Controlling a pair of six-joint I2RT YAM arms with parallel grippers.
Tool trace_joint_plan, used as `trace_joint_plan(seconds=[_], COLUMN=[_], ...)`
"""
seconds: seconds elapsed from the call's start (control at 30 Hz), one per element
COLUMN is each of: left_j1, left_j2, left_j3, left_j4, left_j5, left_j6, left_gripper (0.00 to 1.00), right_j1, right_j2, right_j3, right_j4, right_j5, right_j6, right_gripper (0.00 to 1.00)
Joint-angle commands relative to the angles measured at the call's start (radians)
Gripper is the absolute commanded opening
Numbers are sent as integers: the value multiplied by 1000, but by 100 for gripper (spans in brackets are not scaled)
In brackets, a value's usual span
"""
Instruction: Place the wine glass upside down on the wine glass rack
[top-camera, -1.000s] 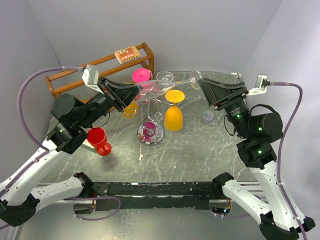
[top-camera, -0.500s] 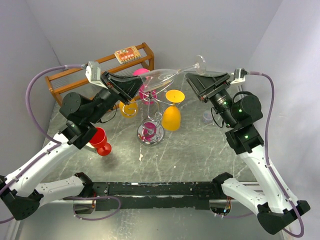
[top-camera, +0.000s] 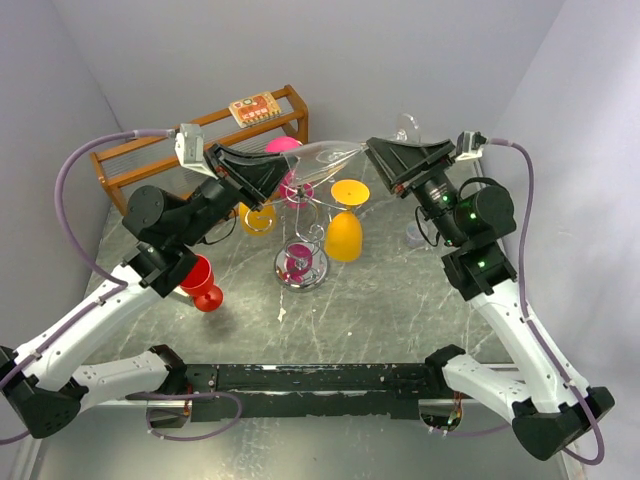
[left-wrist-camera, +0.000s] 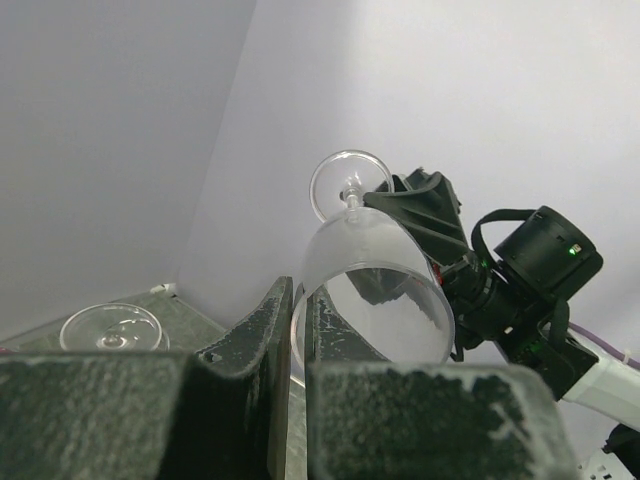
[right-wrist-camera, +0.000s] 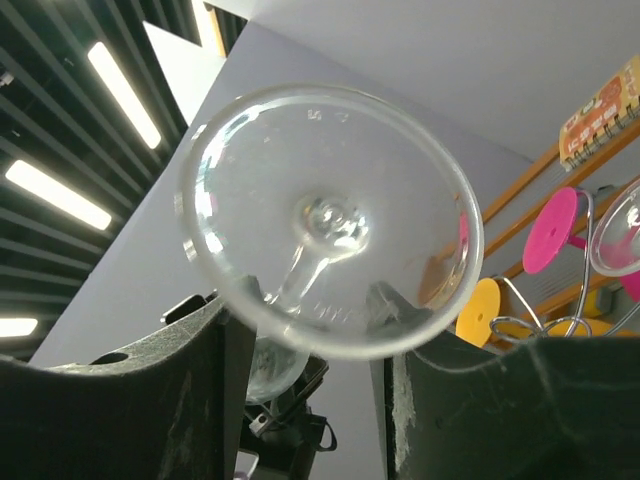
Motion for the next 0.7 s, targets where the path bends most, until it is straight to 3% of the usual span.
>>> trace_joint_plan(seconds=[0.0,0.17,0.4,0.67], left_j1=[-6,-6,-6,-6], left_j2=[9,11,14,20], left_j3=[-4,-13,-37,-58], left_j4=[87,99,149,172], left_j5=[60,92,177,230], left_j6=[-23,-36,-47,-60], left_gripper=[7,7,7,8], right_j1=[-2,-2,-2,-2], right_j2=[18,29,35,25], right_j3=[-16,-22,-41,-77], right_j4=[77,110,166,238], right_j5=[-47,-58,-79,-78], right_j6=[47,50,57,67], right_gripper=[44,37,17,8])
